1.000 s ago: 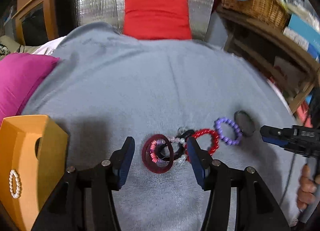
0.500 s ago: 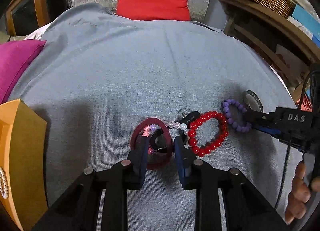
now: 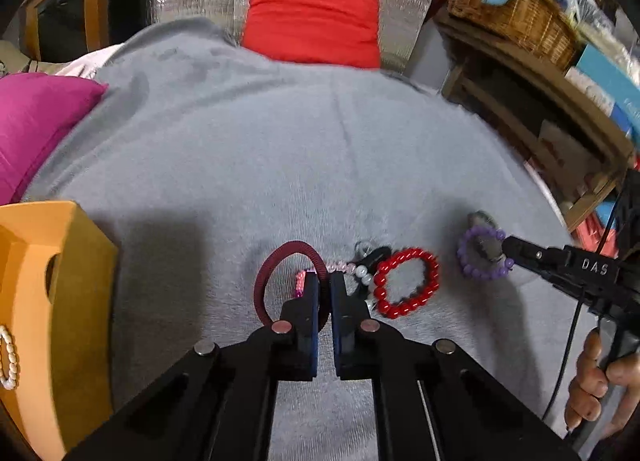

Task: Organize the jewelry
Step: 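Grasp the dark red fabric band with the left tool while the right tool grasps the purple bead bracelet, then lower both held bracelets into the orange box and open both tools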

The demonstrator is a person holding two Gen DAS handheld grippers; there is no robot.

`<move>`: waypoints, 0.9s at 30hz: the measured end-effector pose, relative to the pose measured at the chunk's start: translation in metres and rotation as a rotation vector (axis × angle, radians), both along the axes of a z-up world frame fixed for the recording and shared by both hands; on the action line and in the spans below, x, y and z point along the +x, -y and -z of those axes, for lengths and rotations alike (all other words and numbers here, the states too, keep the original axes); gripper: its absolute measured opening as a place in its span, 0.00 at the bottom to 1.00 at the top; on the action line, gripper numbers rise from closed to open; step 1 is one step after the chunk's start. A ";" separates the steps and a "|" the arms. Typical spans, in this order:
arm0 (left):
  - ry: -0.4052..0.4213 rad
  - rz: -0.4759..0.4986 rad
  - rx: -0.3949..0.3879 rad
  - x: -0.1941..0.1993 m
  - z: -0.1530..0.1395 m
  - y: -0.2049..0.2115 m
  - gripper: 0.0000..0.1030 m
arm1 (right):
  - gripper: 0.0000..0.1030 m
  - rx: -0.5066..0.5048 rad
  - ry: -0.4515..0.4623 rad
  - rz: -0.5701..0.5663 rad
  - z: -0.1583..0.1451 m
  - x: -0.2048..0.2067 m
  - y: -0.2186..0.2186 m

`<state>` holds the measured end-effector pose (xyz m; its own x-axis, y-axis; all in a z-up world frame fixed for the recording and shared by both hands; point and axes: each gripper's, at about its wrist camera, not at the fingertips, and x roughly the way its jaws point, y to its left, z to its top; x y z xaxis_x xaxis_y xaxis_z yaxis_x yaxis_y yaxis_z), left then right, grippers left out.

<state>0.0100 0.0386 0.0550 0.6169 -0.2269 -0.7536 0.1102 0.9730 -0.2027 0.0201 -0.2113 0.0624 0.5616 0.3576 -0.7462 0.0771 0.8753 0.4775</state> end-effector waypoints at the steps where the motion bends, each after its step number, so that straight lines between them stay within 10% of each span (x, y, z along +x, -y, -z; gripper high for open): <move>1: 0.012 0.001 -0.015 -0.003 -0.005 -0.003 0.05 | 0.10 0.015 0.011 -0.008 -0.003 -0.003 0.002; 13: 0.122 -0.027 -0.096 -0.035 -0.055 -0.034 0.05 | 0.10 0.210 0.131 -0.085 -0.042 -0.043 0.018; 27: 0.188 -0.198 -0.101 -0.090 -0.088 -0.130 0.05 | 0.10 0.214 0.221 -0.315 -0.076 -0.066 -0.097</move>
<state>-0.0800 0.1683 0.1429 0.7832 -0.1565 -0.6018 -0.0350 0.9552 -0.2940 -0.0463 -0.1138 0.1381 0.5381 0.6703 -0.5111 -0.3017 0.7193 0.6257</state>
